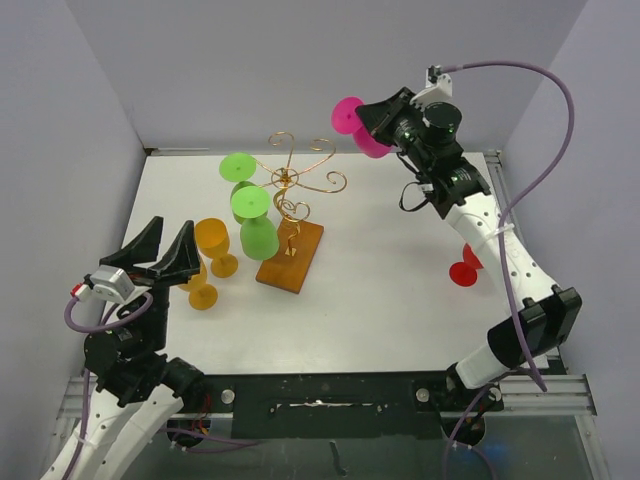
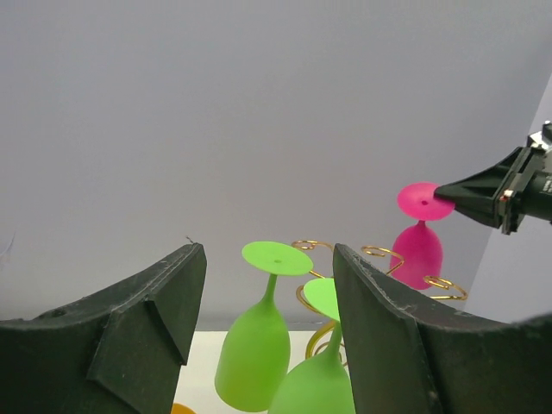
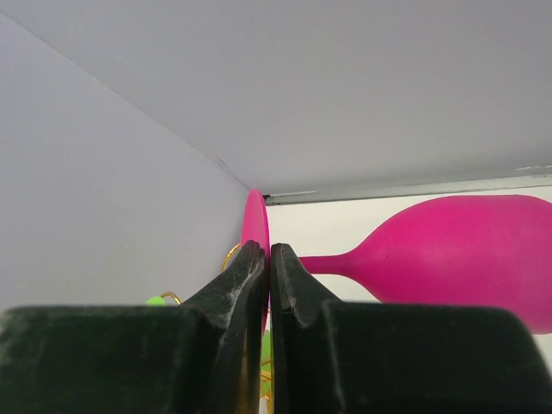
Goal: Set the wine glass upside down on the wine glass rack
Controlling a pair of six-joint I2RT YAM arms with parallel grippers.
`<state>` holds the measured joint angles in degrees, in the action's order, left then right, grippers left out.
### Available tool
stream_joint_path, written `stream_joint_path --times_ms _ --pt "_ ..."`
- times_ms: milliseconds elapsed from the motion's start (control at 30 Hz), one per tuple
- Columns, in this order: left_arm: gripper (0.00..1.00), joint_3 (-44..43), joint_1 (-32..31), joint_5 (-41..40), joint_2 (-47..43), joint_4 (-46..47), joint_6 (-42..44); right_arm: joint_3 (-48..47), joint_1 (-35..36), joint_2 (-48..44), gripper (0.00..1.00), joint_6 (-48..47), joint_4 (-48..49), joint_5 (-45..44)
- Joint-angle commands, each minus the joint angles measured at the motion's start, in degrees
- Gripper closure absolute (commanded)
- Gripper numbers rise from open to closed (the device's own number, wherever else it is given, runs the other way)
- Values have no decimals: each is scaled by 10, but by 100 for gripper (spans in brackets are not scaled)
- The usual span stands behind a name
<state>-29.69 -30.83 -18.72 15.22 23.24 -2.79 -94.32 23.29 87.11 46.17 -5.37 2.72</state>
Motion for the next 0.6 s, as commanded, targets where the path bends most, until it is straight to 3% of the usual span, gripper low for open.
stream_joint_path --times_ms 0,233,567 --pt "42 -4 22 39 -3 19 -25 -36 1 21 100 30 71 45" --pt "42 5 69 122 -7 32 -53 -46 8 63 100 43 104 68" --pt "42 17 103 141 -12 30 -82 -78 37 107 100 45 125 108"
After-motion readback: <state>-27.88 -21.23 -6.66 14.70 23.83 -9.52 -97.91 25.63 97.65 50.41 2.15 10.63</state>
